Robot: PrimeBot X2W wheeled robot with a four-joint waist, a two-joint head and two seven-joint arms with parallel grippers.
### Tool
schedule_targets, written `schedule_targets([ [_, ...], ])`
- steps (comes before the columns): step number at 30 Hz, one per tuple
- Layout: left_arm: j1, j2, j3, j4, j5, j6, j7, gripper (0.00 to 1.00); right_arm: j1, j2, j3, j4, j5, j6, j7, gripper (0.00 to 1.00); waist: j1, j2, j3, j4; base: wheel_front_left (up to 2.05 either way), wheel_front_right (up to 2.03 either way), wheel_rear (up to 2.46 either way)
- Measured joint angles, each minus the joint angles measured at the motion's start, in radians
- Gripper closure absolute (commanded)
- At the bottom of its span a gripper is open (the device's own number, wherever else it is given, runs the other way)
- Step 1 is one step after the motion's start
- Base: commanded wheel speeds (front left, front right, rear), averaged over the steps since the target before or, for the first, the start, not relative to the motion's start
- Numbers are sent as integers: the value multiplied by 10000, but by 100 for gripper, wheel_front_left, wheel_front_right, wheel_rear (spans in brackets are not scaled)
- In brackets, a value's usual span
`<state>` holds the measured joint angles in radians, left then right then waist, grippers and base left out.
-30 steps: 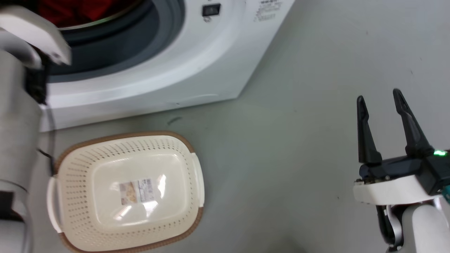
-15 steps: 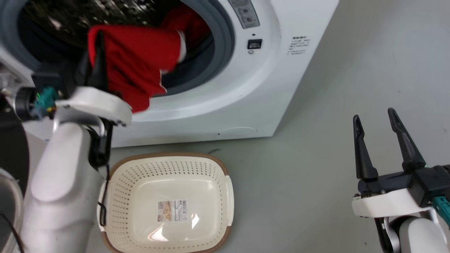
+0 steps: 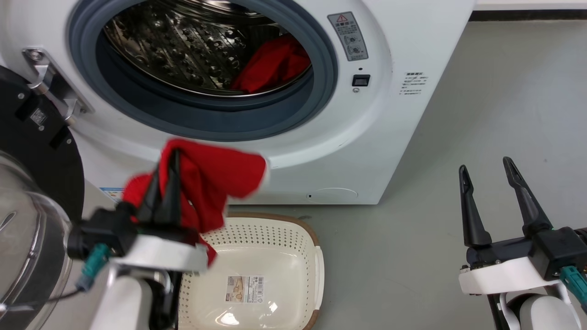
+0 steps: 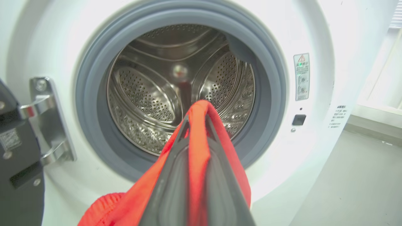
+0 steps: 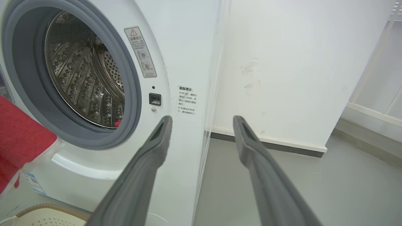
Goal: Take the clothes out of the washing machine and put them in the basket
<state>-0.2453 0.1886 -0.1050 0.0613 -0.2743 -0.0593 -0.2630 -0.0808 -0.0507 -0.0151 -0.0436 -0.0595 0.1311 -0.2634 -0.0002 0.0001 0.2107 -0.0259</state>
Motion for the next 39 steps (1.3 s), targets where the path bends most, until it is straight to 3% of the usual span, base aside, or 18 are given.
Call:
schedule_targets([
  [4,869,-205,-265,259,117,-161,0,100,1,4,50,-29,-42,0,0,0,0,0,39,160,0,0,0],
  [13,938,-510,-192,2713,63,-468,2,100,-29,2,150,-161,-194,0,0,0,1,0,734,190,0,0,0],
  [25,-1147,-686,610,6209,623,-539,0,100,-766,4,-92,-650,-552,2,0,0,4,0,2799,-7,0,0,0],
  [39,-3749,-477,1126,9008,1032,-458,0,100,-1531,2,-485,-1363,-472,2,0,0,4,0,5537,-421,0,0,0],
])
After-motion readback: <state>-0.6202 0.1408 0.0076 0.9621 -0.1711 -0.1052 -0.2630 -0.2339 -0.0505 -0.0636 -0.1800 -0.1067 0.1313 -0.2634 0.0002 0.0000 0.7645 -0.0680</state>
